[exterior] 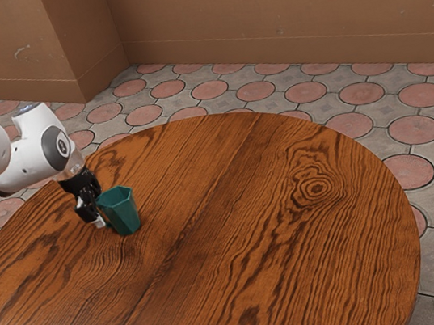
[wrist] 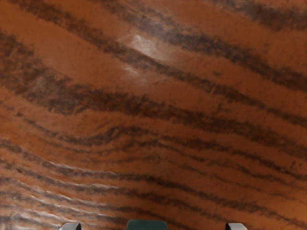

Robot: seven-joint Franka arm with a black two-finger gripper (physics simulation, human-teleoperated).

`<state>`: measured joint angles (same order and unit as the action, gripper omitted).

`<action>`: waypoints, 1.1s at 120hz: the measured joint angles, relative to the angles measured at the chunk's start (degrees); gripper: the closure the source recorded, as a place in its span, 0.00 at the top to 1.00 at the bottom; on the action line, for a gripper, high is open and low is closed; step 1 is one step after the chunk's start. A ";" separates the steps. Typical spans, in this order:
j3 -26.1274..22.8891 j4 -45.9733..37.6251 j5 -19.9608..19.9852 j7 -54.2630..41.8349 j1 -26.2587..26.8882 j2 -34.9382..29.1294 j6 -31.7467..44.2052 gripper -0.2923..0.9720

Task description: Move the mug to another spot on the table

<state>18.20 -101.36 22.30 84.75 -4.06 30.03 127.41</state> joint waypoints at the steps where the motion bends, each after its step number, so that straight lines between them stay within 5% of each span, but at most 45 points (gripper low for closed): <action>1: 0.01 0.00 0.00 -0.04 0.00 0.01 0.00 0.52; 18: 0.00 -0.02 0.00 -0.57 0.02 0.11 0.01 0.42; 67: 0.05 -0.29 0.23 -2.05 0.53 -0.18 1.06 0.33; 132: 0.10 -1.29 8.56 -6.33 2.38 -4.50 1.53 0.29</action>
<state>18.30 -102.65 30.87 78.42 -1.68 25.53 128.93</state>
